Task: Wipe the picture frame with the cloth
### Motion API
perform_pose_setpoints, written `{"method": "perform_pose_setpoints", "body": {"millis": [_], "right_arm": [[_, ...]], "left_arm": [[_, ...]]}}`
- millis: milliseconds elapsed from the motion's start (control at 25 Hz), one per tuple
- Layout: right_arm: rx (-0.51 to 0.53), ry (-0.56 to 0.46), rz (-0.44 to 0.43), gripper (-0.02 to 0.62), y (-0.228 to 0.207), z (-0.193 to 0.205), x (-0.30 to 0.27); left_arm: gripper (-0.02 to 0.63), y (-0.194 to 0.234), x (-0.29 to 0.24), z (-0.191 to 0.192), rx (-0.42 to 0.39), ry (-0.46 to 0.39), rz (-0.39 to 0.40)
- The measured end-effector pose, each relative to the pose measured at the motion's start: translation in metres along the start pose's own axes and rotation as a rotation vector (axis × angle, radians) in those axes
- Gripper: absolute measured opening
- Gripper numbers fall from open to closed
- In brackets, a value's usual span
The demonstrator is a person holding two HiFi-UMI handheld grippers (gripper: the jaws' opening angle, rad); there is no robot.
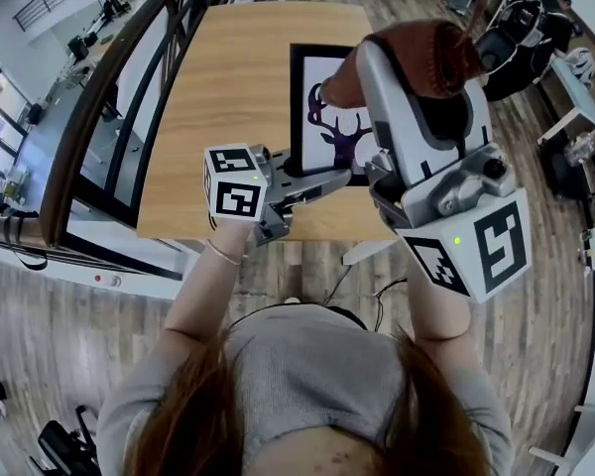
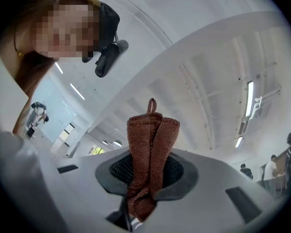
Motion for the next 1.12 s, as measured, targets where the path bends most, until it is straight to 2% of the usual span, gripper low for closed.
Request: {"method": "perform_pose_setpoints", "body": {"millis": [120, 280, 480, 760, 960, 1120], "right_arm": [[0.049, -0.003, 0.008, 0.097, -0.012, -0.006, -0.014], [0.165, 0.078, 0.018, 0.097, -0.023, 0.009, -0.031], [0.151, 0.125, 0.022, 0.097, -0.015, 0.028, -0.035], [0.130, 0.178, -0.032, 0.097, 0.008, 0.044, -0.033], [0.077, 0.241, -0.080, 0.097, 0.025, 0.057, -0.023], [0.048, 0.278, -0.088, 0.097, 0.029, 0.070, -0.007]], "left_arm": [[0.046, -0.007, -0.016, -0.001, -0.001, 0.004, -0.001], [0.046, -0.014, -0.035, -0.005, -0.056, 0.034, -0.052], [0.046, -0.019, -0.032, -0.002, -0.029, -0.005, -0.022], [0.046, -0.014, -0.017, -0.002, -0.015, -0.015, -0.023], [0.046, -0.014, -0.011, -0.007, -0.001, -0.039, -0.008], [0.047, -0.007, -0.014, -0.002, -0.005, -0.021, -0.023]]}}
Point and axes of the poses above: the fingertips, and each gripper's own axes: x backward along the fingers, y to its left, z out of its underside, the point moved 10 cm from there along x, backward along the fingers, and after that the axes turned 9 degrees about x, right-handed, at the moved point
